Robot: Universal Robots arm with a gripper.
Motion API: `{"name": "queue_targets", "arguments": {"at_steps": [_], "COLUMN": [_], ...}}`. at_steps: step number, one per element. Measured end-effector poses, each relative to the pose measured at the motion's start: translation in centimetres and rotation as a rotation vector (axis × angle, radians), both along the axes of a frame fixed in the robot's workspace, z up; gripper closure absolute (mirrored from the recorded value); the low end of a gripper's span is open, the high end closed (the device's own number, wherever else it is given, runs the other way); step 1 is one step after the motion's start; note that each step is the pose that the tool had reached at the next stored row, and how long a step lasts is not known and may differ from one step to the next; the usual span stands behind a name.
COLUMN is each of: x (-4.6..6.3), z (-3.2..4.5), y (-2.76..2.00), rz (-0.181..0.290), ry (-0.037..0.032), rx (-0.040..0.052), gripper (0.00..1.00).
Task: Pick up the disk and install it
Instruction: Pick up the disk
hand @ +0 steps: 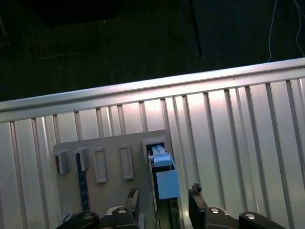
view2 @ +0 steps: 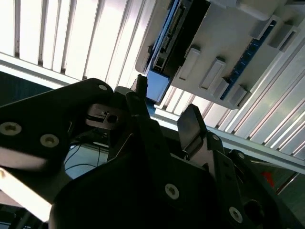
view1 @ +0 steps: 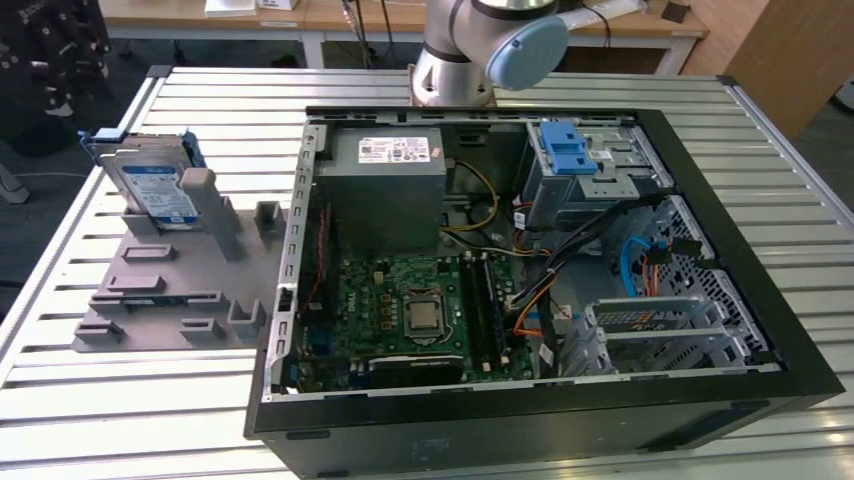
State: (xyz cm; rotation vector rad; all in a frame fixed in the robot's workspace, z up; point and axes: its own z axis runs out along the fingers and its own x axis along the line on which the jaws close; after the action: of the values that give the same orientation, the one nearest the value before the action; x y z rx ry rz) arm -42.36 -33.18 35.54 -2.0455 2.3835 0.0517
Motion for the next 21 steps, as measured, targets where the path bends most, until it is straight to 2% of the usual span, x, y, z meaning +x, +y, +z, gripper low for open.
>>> {"name": "queue_targets", "arguments": {"at_steps": [2,6,11,21], "x": [-0.1,-0.4,-0.4,-0.4], "z": [-0.11,-0.37,-0.74,-1.21], "y": [0.01,0.01,0.01,0.03], "rz": [0.008,0.009,0.011,0.049], "ry": [-0.0034,-0.0159,-0.0162,-0.0164], "rx": [-0.0002,0.0,-0.0001,0.0002], "gripper": [0.47,0.47,0.47,0.47]}}
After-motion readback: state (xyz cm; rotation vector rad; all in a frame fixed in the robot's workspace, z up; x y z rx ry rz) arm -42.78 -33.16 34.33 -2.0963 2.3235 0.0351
